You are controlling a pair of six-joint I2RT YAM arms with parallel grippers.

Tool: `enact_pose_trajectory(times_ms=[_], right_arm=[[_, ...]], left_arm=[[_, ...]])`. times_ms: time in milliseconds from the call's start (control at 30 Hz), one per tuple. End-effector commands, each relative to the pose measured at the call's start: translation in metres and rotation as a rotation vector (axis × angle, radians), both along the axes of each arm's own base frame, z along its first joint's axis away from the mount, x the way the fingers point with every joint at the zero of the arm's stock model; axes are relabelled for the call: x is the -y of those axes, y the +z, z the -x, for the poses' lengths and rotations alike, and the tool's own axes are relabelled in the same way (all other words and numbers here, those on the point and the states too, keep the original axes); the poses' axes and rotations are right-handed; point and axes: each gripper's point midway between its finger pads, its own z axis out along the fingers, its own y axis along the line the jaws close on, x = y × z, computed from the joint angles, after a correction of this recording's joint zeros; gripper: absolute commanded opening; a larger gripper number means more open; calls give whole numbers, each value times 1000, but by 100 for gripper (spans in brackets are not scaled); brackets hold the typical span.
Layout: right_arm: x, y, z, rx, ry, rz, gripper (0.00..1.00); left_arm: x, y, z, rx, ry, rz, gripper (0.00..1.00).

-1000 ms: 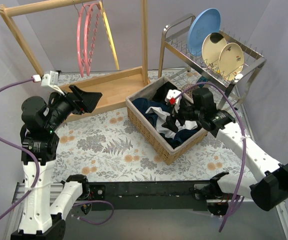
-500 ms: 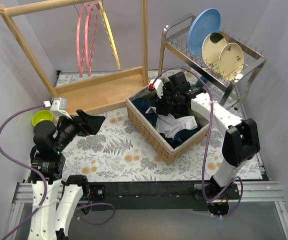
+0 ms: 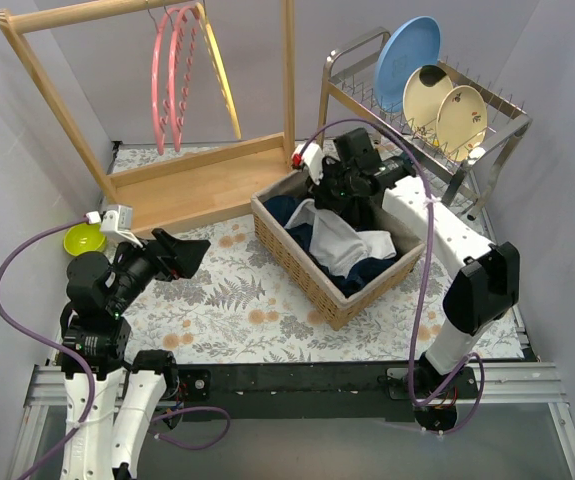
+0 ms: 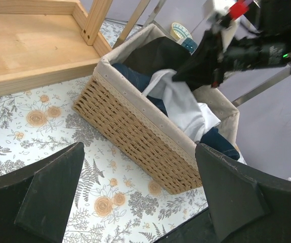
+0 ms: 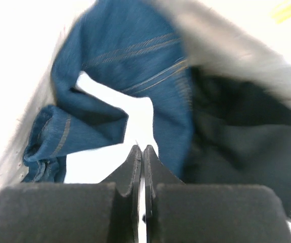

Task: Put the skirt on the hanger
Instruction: Grab the skirt from the pile, then move the skirt to the center of the board

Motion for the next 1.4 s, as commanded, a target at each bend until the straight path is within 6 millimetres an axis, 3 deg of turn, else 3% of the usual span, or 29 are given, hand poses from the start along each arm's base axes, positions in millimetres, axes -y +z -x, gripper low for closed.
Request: enact_pose_trajectory(times_ms=[0, 167, 267, 300, 400, 500, 600, 700, 833, 867, 967, 1067, 1100, 1133, 1167, 1200, 1267, 1300, 1367], right_arm=[[5, 141, -10, 308, -40, -151, 1], [2, 229, 10, 417, -5, -300, 1], [-10, 258, 25, 435, 47, -381, 1], [-15, 279, 35, 460, 85, -425, 1], [-32, 314, 63, 467, 184, -533, 1], [-56, 328, 91, 445, 287, -605, 1], [-83, 328, 131, 400, 410, -642, 1], [-113, 310, 170, 299, 527, -650, 1], [-143, 254, 177, 186, 561, -572, 1], [-148, 232, 175, 142, 560, -541, 1], [-159, 197, 172, 72, 572, -501, 1], [-169, 164, 155, 64, 541, -440, 1], [-172, 137, 139, 55, 490, -384, 1], [-172, 122, 130, 55, 469, -354, 2], [-172, 107, 119, 50, 436, -324, 7], [-169, 74, 97, 26, 372, -258, 16], [-163, 44, 74, 35, 305, -173, 24], [-153, 27, 50, 60, 218, -99, 29], [-142, 24, 32, 90, 164, -59, 34]], left_arm=[[-1, -1, 3, 3, 5, 0, 92], [-1, 4, 5, 17, 9, 5, 92], [-2, 7, 5, 21, 15, 6, 92], [-3, 8, 5, 22, 23, 6, 92], [-6, 13, 5, 32, 40, 10, 92], [-11, 19, 7, 49, 74, 14, 92], [-21, 31, 10, 82, 141, 17, 92], [-39, 45, 18, 126, 249, 28, 93], [-63, 64, 36, 199, 385, 47, 94], [-69, 68, 40, 214, 421, 52, 94], [-73, 72, 51, 240, 442, 55, 94], [-73, 66, 47, 215, 442, 42, 94], [-71, 64, 46, 206, 428, 41, 94], [-69, 58, 42, 188, 421, 36, 94], [-68, 55, 40, 181, 413, 34, 95], [-65, 53, 39, 174, 398, 34, 95], [-62, 41, 32, 140, 380, 30, 94], [-60, 36, 31, 120, 372, 33, 94], [-54, 22, 24, 69, 338, 25, 95]])
